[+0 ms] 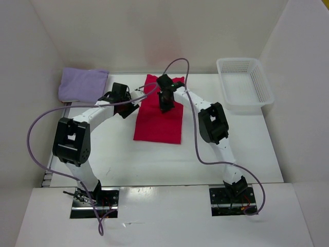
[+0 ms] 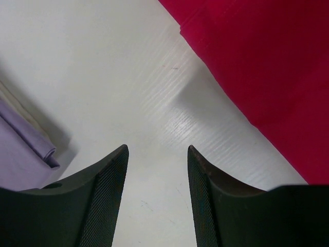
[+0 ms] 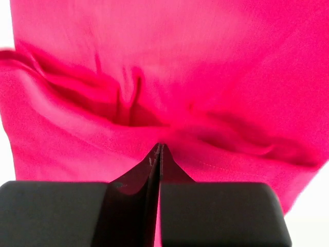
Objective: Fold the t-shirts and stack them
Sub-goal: Grab one side of the 2/3 rectangular tshirt with both arms
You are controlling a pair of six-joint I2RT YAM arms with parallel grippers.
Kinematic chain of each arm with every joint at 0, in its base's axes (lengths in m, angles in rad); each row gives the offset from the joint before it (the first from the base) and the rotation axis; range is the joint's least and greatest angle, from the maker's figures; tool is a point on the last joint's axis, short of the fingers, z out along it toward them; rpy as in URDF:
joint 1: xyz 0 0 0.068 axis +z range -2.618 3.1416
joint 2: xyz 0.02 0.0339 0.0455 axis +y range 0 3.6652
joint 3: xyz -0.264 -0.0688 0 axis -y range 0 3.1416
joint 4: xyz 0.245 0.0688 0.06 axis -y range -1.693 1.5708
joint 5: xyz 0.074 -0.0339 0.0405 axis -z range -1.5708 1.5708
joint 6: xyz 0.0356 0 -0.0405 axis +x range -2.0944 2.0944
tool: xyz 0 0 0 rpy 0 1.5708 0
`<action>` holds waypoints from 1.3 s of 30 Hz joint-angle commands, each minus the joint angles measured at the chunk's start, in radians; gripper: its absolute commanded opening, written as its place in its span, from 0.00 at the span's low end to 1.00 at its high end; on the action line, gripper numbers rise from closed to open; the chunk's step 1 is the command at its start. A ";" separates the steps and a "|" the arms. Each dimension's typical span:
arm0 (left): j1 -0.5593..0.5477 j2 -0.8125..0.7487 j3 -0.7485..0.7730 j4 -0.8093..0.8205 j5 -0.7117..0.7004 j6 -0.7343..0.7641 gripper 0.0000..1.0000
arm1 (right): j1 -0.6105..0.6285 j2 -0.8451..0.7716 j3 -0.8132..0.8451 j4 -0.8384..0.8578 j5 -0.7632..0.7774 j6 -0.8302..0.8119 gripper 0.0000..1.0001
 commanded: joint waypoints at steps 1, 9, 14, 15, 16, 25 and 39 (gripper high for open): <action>-0.001 -0.064 0.022 -0.039 0.024 0.001 0.57 | -0.023 0.043 0.195 -0.092 0.168 -0.061 0.02; -0.027 -0.121 0.013 -0.326 0.196 0.342 0.67 | -0.066 0.089 0.525 -0.303 0.196 -0.061 0.17; -0.134 -0.155 -0.113 -0.429 0.207 0.617 0.88 | -0.066 -0.239 0.110 -0.193 0.129 -0.041 0.43; -0.146 -0.155 -0.134 -0.429 0.207 0.636 0.92 | -0.066 -0.305 0.009 -0.096 0.107 -0.041 0.50; -0.157 -0.169 -0.174 -0.429 0.207 0.662 0.92 | -0.066 -0.364 -0.180 -0.054 0.087 -0.025 0.58; -0.248 -0.189 -0.298 -0.243 0.141 0.671 0.93 | -0.075 -0.621 -0.770 0.195 -0.108 0.154 0.63; -0.277 -0.158 -0.360 -0.021 0.044 0.623 0.61 | -0.055 -0.554 -0.905 0.315 -0.197 0.245 0.71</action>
